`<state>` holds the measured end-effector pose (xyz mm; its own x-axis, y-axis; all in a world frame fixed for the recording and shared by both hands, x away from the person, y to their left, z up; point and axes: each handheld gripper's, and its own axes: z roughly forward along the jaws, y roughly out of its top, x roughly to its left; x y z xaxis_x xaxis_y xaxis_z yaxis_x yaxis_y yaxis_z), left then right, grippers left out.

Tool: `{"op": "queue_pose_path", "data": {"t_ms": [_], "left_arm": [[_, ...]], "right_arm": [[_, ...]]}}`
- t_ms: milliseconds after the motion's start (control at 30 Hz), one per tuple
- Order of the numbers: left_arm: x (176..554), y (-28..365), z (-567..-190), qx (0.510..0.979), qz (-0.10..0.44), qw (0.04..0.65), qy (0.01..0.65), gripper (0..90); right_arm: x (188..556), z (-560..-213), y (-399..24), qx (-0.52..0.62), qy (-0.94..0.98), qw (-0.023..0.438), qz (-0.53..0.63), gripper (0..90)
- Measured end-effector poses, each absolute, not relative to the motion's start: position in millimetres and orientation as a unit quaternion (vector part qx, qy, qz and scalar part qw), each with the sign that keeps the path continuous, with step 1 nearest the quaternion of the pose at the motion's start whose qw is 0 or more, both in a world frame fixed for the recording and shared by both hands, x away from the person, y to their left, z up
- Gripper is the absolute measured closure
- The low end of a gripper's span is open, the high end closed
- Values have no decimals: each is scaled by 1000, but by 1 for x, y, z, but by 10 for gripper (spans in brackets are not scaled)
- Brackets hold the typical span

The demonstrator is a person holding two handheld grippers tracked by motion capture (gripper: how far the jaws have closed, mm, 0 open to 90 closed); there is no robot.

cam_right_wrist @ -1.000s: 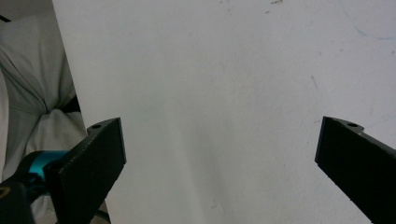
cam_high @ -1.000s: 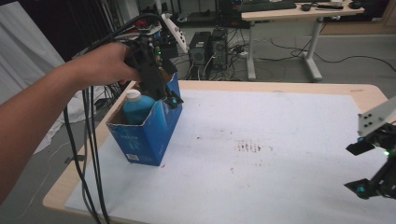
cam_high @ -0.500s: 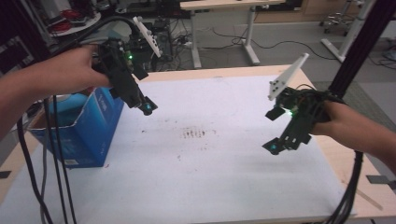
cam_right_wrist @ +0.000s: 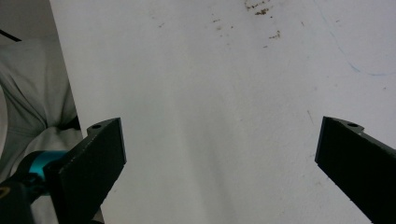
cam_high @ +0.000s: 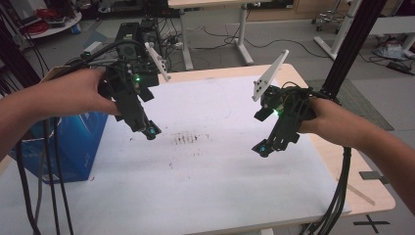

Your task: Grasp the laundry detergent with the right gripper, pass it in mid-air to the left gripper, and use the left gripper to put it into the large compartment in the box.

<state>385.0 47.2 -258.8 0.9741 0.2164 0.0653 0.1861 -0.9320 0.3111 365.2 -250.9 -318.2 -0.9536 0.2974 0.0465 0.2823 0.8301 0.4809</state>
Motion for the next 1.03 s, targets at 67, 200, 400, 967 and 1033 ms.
{"op": "queue_pose_path", "data": {"t_ms": [67, 200, 400, 967, 1033], "left_arm": [[386, 47, -262, 982, 45, 153, 103, 17], [385, 47, -267, 983, 42, 150, 101, 17], [387, 50, -272, 982, 39, 152, 108, 17], [386, 50, -276, 983, 33, 144, 106, 17], [387, 51, -276, 983, 33, 143, 107, 17]], "right_arm": [[365, -318, -250, 151, 957, 14, 248, 9], [367, -319, -248, 149, 958, 15, 246, 9], [368, -320, -245, 146, 959, 12, 241, 9], [367, -320, -240, 140, 961, 11, 239, 9], [367, -319, -240, 140, 960, 12, 241, 9]]}}
